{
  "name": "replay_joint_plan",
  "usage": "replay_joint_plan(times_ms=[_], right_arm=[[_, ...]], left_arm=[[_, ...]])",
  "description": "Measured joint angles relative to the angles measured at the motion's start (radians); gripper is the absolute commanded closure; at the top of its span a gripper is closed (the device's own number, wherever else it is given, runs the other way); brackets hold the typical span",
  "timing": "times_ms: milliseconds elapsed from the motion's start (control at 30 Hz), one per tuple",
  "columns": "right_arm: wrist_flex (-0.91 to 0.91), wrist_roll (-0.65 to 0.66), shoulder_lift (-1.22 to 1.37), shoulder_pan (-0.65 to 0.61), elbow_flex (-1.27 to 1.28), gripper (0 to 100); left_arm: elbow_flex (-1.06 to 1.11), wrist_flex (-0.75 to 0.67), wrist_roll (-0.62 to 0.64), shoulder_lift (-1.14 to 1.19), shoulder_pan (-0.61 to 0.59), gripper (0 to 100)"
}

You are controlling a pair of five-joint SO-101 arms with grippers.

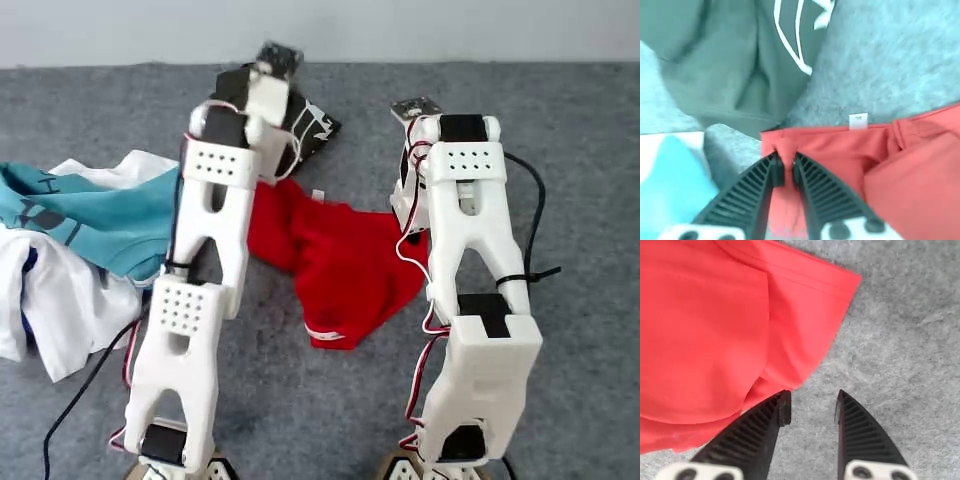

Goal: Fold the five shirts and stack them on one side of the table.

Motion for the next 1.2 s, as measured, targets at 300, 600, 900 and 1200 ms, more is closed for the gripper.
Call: replay_joint_plan(times_ms=[300,600,900,1200], right_arm=[[-0.071,0.000,0.000,-0.041,-0.015,84.4],[-0.261,-0.057,0.038,-0.195,-0.015,84.5],[-0.267,-0.060,0.252,-0.269,-0.015,84.9],[-0.269,-0.005,0.285,-0.255,-0.017,97.7]], left_arm=[[0.500,0.000,0.000,-0.400,-0.006,99],[1.188,-0.003,-0.133,-0.589,-0.008,99],[1.270,-0.009,-0.164,-0.592,-0.009,99],[1.270,-0.009,-0.164,-0.592,-0.009,99]])
